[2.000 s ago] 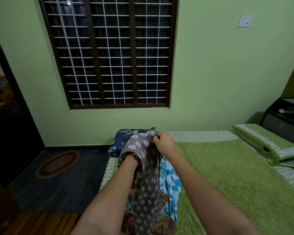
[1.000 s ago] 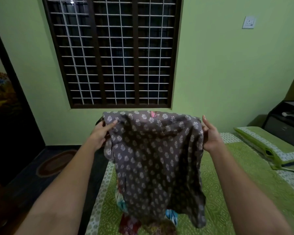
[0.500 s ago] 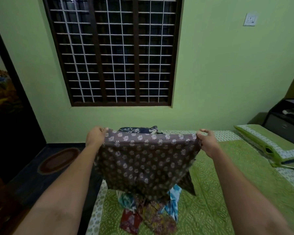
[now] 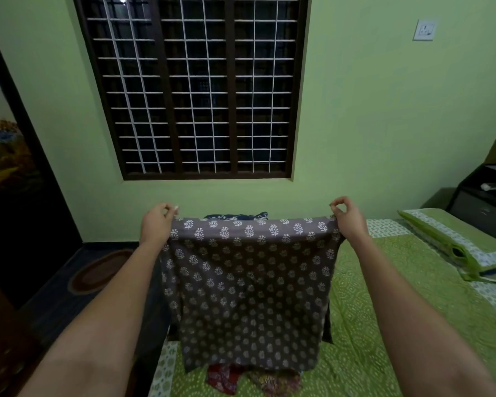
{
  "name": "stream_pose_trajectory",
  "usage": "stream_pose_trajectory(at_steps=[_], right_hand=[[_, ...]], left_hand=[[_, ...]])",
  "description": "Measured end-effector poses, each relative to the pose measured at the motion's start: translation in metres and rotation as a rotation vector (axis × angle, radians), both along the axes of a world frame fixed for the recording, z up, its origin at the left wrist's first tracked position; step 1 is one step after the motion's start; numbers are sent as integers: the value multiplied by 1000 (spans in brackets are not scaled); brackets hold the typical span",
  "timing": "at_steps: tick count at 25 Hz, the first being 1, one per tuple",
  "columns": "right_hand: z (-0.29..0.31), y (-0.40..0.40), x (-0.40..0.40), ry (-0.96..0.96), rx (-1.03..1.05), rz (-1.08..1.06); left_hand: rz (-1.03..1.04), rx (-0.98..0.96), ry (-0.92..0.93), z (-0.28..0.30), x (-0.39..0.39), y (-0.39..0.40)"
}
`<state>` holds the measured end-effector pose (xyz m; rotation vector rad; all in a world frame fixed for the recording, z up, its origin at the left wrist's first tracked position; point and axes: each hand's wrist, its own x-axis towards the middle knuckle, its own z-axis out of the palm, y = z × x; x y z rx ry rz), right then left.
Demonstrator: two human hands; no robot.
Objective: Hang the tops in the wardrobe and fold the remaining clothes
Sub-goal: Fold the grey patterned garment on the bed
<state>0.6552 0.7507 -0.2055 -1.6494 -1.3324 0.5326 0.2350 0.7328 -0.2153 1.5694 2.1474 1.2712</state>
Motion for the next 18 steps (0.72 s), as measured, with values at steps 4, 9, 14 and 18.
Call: stream_pose_trajectory(at_steps=[4,9,14,18], right_hand=[[-15,2,8,-60,-217,64],[-32,-9,15,263,-639,344],[-52,-8,10,-270,-683,416],[-23,-1,13,-222,-243,203]], left_hand=[[-133,-479,-521,-11,-11,-8],[-273,-748,-619,-23,-32,-17],[-363,-770,-260,-33,-32,-20],[-196,-270,-177,-14,-25,-13]])
